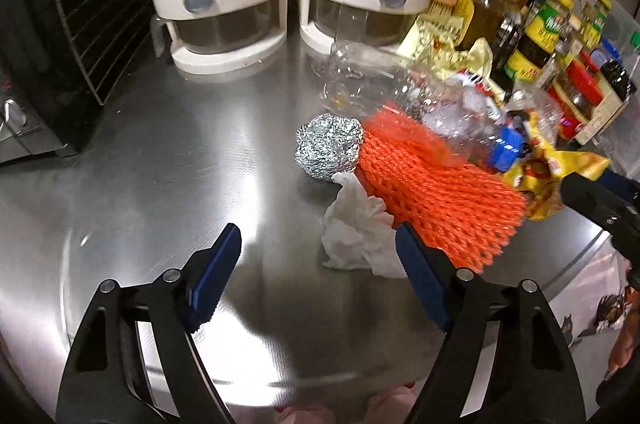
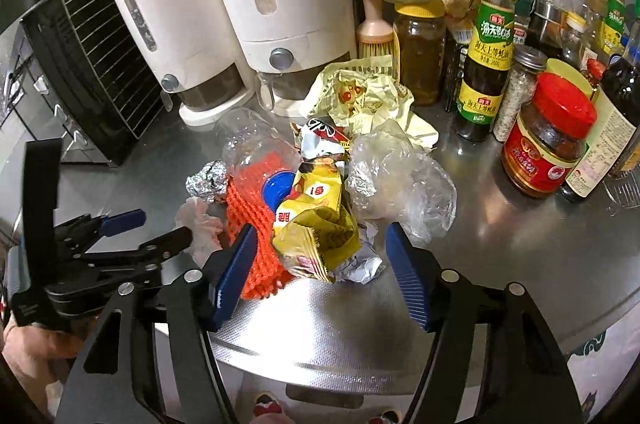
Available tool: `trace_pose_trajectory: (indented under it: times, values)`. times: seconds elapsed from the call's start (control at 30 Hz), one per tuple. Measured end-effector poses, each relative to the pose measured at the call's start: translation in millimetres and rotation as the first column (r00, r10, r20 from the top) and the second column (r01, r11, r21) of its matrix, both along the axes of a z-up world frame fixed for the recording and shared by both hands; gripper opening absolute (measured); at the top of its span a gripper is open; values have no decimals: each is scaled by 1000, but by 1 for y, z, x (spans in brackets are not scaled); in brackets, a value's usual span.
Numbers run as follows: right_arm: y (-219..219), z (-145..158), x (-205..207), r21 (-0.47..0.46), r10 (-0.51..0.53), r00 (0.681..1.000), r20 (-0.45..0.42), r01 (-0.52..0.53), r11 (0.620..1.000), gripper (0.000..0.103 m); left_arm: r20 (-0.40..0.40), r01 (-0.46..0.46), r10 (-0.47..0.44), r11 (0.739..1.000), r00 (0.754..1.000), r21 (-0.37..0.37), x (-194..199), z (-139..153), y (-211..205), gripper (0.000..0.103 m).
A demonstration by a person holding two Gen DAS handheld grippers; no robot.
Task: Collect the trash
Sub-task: 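Return both tools to the counter and grasp the yellow snack bag with the right tool, then grasp a white tissue scrap with the left tool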
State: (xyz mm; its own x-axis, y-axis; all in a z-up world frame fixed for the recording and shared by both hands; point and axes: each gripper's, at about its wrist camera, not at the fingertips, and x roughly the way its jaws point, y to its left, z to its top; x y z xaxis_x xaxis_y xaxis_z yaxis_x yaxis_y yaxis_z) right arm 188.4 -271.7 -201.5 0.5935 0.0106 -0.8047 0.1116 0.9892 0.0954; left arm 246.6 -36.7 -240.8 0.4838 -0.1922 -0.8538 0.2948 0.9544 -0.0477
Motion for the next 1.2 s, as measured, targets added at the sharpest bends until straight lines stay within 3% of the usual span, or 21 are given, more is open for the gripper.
trace_pose_trajectory:
  times: [0.1, 0.2, 0.3, 0.37, 0.47, 0.57, 1.2]
  values:
    - [0, -3, 2, -5, 12, 1000, -9, -12, 1000, 58, -18, 20, -20, 1000, 1000, 8, 7, -8, -6, 74]
    - [0, -6, 4, -8, 27, 999, -24, -27, 1000, 47, -44, 39, -39, 999, 998, -9, 13, -14, -9, 65]
    - [-1, -6, 4, -9, 25, 1000, -18, -25, 1000, 45, -75, 52, -55, 998, 996, -33, 16, -19, -11, 49]
    - [-2, -5, 4, -10, 25, 1000, -14, -25, 1000, 43, -95, 63, -68, 997, 993, -52, 17, -21, -12, 32]
    - [-3, 0, 0, -13, 19, 1000, 2, -19, 1000, 30, -97, 67, -73, 996, 993, -62, 15, -20, -16, 17]
    - [-4, 5, -3, -15, 21, 1000, 12, -21, 1000, 29, -90, 68, -73, 996, 993, -56, 11, -16, -17, 8]
    - [13, 50, -62, -30, 22, 991, 132, -18, 999, 21, 2, 68, -68, 996, 998, -54, -62, 29, 10, 4]
